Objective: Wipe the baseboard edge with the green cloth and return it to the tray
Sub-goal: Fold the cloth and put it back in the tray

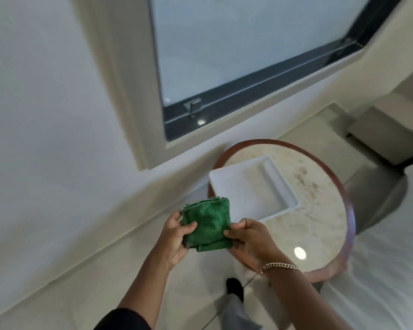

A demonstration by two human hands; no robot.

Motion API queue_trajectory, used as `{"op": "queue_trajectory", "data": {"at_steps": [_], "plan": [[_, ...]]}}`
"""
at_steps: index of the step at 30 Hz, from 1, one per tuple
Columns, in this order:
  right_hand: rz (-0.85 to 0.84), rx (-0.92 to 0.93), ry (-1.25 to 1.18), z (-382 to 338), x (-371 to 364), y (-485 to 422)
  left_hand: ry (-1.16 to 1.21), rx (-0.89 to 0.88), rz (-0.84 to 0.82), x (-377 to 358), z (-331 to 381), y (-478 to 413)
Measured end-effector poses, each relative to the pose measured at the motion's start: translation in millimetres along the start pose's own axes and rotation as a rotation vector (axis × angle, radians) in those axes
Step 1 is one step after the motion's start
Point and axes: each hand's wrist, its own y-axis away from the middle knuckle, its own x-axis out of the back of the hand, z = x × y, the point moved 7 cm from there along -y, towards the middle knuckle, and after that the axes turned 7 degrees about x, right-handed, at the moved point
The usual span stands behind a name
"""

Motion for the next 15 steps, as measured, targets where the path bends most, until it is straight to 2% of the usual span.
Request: {"op": "queue_trajectory", "data": {"at_steps": [3, 8, 12, 15], "plan": [[0.092, 0.051, 0.134, -29, 67, -53, -0.037, 0.012, 0.067, -50, -17, -65], [0.288, 0.174, 0.481, -59, 151, -150, -0.172, -0.022, 0.355, -105, -52, -174], [0.187, 0.171, 0.659, -51, 166, -192, -0.321, -0.026, 0.418, -115, -64, -203], [0.095, 0.151, 0.762, -58, 168, -183, -0.487, -0.081, 0.501, -116, -28, -186]]}}
